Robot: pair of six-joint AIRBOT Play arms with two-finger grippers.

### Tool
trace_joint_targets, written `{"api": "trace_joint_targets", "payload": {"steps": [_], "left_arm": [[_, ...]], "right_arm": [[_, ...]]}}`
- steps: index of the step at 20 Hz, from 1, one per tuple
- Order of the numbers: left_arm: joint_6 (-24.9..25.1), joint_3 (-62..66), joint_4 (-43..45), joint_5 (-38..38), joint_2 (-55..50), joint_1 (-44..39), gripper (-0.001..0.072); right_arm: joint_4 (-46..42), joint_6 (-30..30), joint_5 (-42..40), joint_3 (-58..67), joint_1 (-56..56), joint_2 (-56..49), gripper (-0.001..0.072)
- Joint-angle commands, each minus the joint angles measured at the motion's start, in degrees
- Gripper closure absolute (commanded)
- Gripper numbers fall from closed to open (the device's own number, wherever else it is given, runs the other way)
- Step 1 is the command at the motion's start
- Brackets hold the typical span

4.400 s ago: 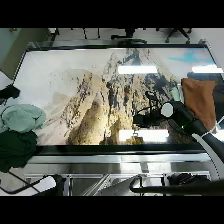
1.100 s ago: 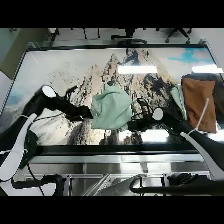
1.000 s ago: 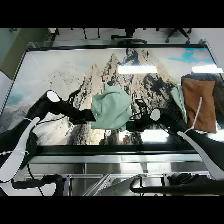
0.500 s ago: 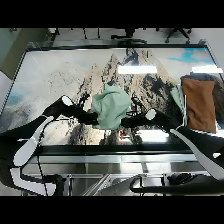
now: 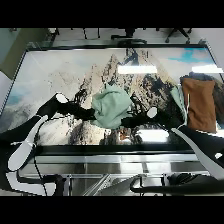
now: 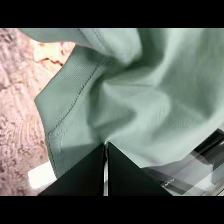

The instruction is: Fold the shirts.

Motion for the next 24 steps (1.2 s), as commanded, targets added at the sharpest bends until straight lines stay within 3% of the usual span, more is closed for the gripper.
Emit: {"api": "trace_joint_targets", "payload": {"steps": [1, 4, 7, 11, 16, 18, 21, 24], "left_arm": [[0.1, 0.1, -0.1, -0.7, 2.9, 1.3, 0.0683], [0.3, 0.8, -1.9, 0.8, 8.1, 2.0, 0.0683], [0.4, 9.4, -6.5, -1.0, 15.1, 4.3, 0.0684], [-0.9, 33.3, -16.0, -1.9, 22.3, 8.9, 0.0684], [-6.1, 66.4, -16.9, 3.5, 23.7, 10.0, 0.0684], [-5.9, 65.3, -16.2, 7.6, 27.7, 10.0, 0.0684], [-4.0, 52.5, -10.9, 12.9, 36.7, 10.0, 0.0683], [-3.8, 43.4, -5.6, 11.5, 39.8, 10.0, 0.0683]], "right_arm": [[0.7, -0.3, 3.3, 0.3, -1.1, 0.9, 0.0694], [0.3, -0.9, 7.2, 2.6, -1.8, 4.1, 0.0694], [0.2, -1.0, 14.9, 13.4, -7.4, 9.5, 0.0694], [0.3, -1.0, 22.4, 41.9, -19.4, 13.6, 0.0695], [0.6, -1.0, 18.4, 73.5, -21.9, 12.5, 0.0695], [-0.9, -1.0, 14.6, 76.0, -21.9, 14.5, 0.0695], [-5.2, -1.0, 14.8, 75.9, -21.9, 17.1, 0.0695], [-5.8, -2.7, 16.5, 73.0, -21.8, 16.6, 0.0694]]}}
